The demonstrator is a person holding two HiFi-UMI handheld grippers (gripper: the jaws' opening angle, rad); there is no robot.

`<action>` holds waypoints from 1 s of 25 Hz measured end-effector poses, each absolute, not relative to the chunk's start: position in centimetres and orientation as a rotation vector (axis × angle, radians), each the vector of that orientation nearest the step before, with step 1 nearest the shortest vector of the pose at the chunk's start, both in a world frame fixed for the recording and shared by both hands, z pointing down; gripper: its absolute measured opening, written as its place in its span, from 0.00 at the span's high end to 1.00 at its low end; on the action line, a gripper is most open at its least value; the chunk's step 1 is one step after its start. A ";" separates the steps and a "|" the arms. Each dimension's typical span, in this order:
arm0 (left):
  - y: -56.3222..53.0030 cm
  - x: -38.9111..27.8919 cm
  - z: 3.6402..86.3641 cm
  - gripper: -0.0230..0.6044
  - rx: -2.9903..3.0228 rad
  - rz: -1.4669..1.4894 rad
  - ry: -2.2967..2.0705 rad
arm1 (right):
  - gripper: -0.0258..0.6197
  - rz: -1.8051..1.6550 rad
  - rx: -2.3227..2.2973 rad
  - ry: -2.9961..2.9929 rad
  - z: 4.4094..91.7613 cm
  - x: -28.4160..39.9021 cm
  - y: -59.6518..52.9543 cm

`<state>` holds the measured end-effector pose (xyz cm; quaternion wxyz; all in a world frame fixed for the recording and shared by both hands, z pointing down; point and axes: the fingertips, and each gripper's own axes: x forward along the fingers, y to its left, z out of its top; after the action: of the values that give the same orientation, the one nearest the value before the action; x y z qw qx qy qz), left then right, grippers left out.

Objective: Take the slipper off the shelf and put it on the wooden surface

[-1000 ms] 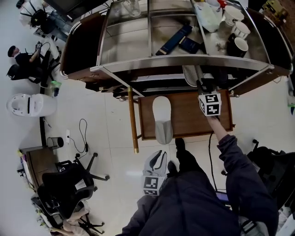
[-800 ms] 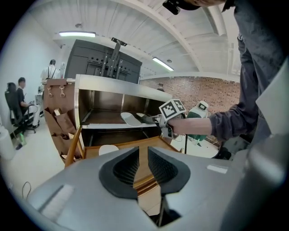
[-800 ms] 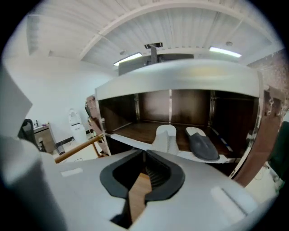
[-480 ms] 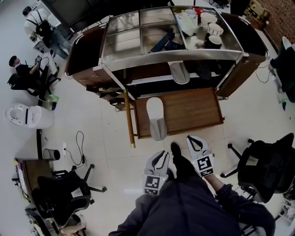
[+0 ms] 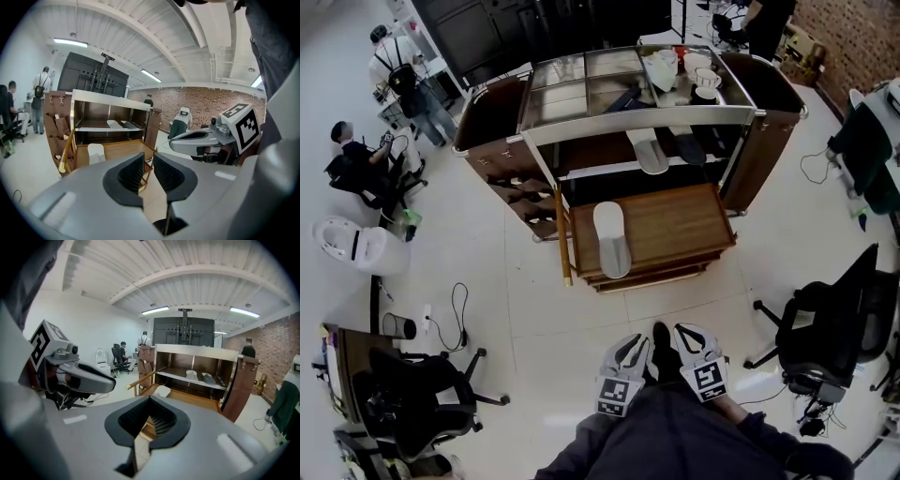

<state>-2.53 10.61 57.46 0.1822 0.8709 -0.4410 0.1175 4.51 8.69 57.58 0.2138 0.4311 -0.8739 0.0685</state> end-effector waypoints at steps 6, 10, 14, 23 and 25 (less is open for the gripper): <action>14.9 0.0 57.1 0.86 2.477 0.345 -1.212 | 0.96 0.121 1.190 -2.423 56.0 6.5 13.1; 15.8 2.3 56.8 0.86 2.503 0.362 -1.202 | 0.96 0.088 1.180 -2.461 55.2 7.9 14.5; 17.5 5.9 55.9 0.86 2.533 0.343 -1.205 | 0.96 0.048 1.171 -2.469 54.5 10.4 16.1; 21.3 9.5 57.3 0.86 2.503 0.343 -1.259 | 0.96 -0.024 1.170 -2.424 55.0 15.6 18.4; 21.4 9.9 57.3 0.86 2.502 0.352 -1.262 | 0.96 -0.013 1.170 -2.428 55.4 16.3 18.8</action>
<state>9.86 21.44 57.34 0.1580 0.8747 -0.4413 0.1230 16.34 18.83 55.44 0.2216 0.4232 -0.8785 -0.0048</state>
